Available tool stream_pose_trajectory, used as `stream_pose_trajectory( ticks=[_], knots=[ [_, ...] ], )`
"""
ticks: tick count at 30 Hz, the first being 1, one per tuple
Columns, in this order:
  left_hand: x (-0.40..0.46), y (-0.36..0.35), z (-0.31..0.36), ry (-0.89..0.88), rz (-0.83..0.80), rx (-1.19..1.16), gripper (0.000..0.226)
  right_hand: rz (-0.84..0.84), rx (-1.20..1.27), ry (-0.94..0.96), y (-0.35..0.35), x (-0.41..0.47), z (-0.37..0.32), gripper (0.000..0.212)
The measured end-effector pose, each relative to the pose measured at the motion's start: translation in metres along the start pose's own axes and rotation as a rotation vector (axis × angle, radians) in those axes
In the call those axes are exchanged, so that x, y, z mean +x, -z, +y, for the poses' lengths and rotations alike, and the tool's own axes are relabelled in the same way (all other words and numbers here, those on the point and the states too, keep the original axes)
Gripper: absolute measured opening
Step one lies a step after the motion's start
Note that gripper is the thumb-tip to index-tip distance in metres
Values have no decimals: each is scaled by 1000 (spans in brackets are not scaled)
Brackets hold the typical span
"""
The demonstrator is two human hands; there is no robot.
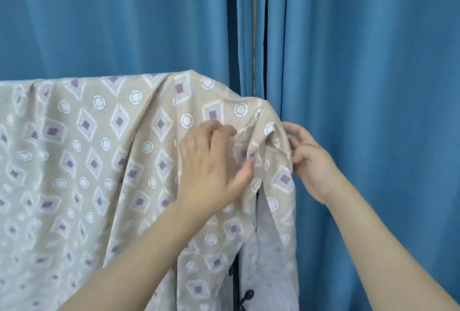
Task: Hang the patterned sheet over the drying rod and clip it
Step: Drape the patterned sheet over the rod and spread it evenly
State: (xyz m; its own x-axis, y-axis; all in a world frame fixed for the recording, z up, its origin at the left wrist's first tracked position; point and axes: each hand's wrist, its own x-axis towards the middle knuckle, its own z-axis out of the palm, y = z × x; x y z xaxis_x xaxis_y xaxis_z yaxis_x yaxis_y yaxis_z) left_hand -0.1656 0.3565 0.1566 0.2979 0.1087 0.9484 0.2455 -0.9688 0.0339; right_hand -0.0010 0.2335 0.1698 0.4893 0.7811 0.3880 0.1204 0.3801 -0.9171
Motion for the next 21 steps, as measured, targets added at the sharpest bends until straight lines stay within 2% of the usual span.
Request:
stream_pose_trajectory(
  ticks=[3,5,7,8,10,13,18,21],
  knots=[
    [-77,-20,16,121,-210,38,66,-151,-245,-71,7,-18,24,81],
    [-103,-33,15,246,-358,94,52,-199,-325,-101,8,-22,33,89],
    [-112,-37,13,272,-449,155,29,-116,-456,-12,5,-23,39,91],
    [-111,-37,13,265,-463,139,24,-13,-576,88,3,-22,43,91],
    [-100,-29,20,283,-453,-9,18,211,-800,322,-1,-19,50,85],
    [-70,-13,37,334,-367,-129,15,386,-888,595,4,-16,59,64],
    [-48,-6,47,297,-332,98,53,581,-1172,927,19,-18,57,55],
    [-41,-5,57,269,-246,31,74,537,-1285,982,19,-18,54,56]
  ],
)
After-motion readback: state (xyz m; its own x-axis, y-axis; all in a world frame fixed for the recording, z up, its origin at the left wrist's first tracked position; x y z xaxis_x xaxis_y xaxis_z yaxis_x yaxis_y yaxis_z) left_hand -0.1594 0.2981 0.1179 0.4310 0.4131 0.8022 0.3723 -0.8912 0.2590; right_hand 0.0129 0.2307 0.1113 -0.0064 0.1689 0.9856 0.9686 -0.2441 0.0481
